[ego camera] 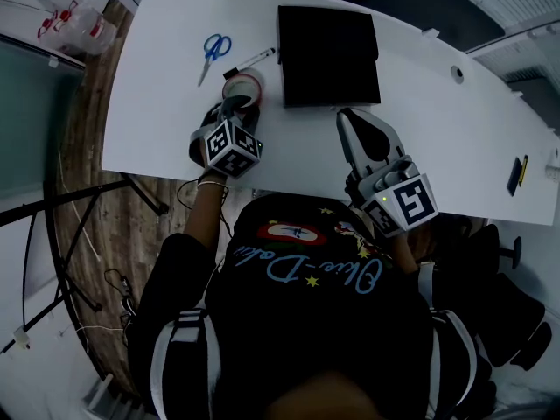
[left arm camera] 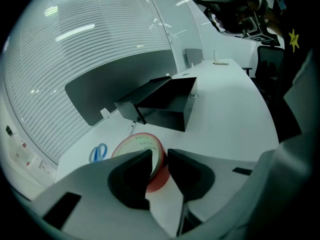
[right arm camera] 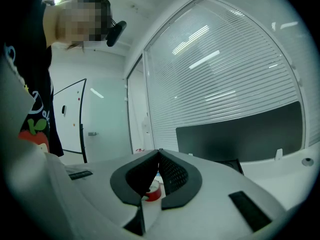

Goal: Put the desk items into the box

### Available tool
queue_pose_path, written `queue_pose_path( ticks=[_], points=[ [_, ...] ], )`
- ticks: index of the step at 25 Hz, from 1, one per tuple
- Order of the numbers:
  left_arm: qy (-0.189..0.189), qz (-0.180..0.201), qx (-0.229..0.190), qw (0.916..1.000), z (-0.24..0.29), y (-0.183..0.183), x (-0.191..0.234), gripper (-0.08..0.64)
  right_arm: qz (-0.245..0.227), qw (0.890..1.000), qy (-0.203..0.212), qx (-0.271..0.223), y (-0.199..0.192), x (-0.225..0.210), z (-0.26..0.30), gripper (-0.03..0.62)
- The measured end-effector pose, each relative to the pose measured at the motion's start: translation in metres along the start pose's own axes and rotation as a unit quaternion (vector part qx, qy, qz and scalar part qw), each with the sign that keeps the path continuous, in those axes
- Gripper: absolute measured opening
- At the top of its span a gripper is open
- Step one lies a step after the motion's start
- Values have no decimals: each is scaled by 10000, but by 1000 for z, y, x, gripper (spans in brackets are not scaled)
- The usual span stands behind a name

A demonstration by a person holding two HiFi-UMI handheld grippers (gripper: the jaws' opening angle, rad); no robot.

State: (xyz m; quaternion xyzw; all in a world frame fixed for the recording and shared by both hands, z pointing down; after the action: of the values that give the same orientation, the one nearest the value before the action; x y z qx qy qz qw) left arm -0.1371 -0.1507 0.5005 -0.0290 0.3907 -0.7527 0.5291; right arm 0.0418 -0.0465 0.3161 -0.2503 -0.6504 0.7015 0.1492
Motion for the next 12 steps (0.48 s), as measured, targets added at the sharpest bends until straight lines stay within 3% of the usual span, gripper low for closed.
queue_pose_path(
  ticks=[7, 12],
  points=[
    [-96, 255, 44, 9996, 5, 2, -2, 87, 39, 9999, -88, -31, -2, -2, -7, 3],
    [-194, 153, 59, 9997, 3, 3, -1, 75, 19, 10000, -93, -18, -2, 0, -8, 3]
  ],
)
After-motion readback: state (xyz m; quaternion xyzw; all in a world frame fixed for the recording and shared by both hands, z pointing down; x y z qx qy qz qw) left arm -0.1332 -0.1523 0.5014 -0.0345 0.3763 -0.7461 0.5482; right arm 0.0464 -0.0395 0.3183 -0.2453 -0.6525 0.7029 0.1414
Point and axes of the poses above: the fingertips, and each gripper's own axes: z forward along the fingers, x to its left, y out of its top, the point moved 6 cm from there along -z, backward along the fingers, and after that the axes turned 5 degrees about y, right-handed, at the moved point
